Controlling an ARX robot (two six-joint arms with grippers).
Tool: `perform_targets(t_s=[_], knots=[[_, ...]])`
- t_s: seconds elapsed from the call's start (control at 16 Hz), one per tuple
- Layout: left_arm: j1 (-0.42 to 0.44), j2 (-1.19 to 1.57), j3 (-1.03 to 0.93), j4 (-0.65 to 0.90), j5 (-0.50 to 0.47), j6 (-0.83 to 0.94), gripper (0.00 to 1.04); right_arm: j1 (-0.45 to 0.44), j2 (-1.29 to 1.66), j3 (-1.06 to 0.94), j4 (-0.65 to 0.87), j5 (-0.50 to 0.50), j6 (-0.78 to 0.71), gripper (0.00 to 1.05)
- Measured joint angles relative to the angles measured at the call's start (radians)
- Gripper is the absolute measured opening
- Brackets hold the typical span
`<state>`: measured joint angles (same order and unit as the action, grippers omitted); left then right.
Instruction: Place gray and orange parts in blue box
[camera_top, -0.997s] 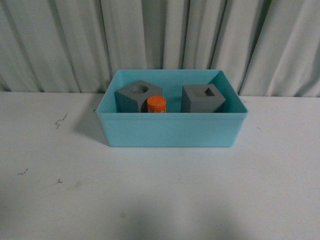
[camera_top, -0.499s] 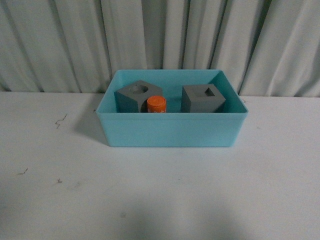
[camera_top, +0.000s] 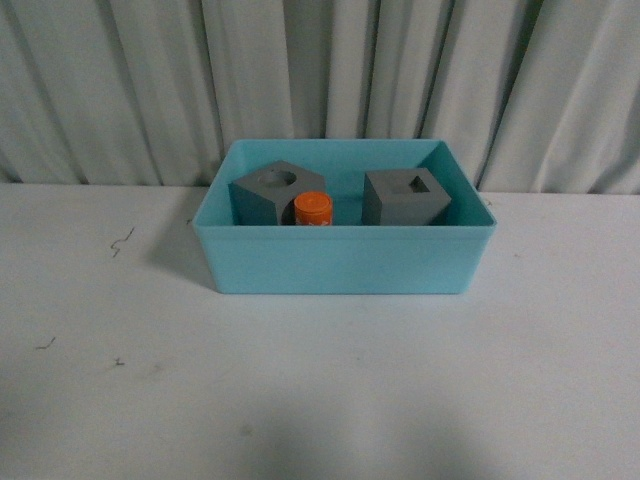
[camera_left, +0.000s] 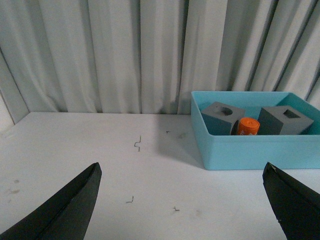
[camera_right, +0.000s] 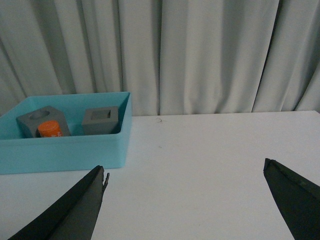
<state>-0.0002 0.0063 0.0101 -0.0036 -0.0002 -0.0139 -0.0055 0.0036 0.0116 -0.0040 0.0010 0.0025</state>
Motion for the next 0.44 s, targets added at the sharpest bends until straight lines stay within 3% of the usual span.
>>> perform_targets(t_s=[0.44], knots=[[0.0, 0.0, 0.0, 0.0, 0.0, 0.0, 0.98, 0.0, 0.0, 0.0, 0.0, 0.0, 0.0, 0.98]])
